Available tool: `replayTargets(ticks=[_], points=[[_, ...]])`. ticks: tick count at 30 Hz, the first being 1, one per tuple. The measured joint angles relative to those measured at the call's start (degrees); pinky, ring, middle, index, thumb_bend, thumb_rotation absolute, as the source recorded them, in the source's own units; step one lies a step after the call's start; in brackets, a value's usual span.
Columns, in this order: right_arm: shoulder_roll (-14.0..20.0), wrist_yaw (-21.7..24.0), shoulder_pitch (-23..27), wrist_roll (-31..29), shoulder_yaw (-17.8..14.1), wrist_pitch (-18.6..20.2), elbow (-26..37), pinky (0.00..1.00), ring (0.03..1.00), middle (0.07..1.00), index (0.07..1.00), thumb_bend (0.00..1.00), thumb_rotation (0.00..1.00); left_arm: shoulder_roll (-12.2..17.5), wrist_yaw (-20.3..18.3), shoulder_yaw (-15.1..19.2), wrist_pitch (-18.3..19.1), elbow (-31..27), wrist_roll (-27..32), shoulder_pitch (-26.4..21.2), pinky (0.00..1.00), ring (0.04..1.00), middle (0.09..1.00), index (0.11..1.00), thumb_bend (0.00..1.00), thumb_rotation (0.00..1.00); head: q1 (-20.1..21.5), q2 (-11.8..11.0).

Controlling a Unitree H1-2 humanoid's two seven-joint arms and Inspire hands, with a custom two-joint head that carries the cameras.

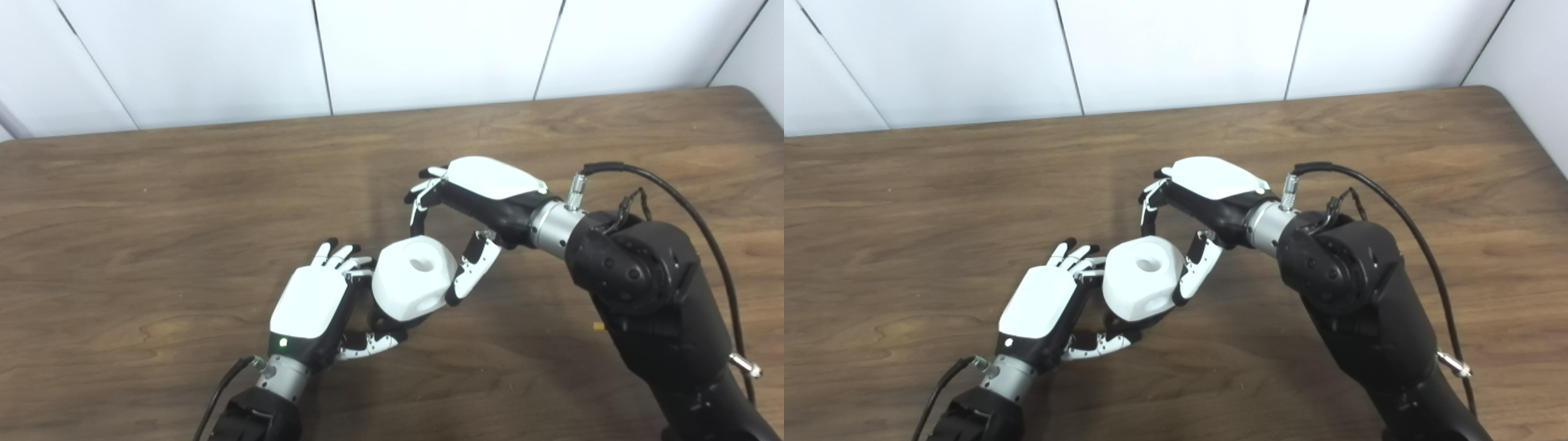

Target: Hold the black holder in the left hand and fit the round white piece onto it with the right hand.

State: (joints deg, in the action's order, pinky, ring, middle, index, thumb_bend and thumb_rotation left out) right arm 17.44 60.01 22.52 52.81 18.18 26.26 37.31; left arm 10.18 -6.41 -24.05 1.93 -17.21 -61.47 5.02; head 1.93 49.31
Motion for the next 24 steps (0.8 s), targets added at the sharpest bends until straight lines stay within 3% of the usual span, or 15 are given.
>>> replayTargets(ticks=[24], points=[[-0.19, -0.57, -0.15, -0.48, 0.58, 0.09, 0.22, 1.0, 0.974, 0.848, 0.482, 0.53, 0.14, -0.52, 0.16, -0.04, 0.36, 0.02, -0.57, 0.11, 1.0, 0.904, 0.796, 0.486, 0.52, 0.05, -0.18, 0.44]])
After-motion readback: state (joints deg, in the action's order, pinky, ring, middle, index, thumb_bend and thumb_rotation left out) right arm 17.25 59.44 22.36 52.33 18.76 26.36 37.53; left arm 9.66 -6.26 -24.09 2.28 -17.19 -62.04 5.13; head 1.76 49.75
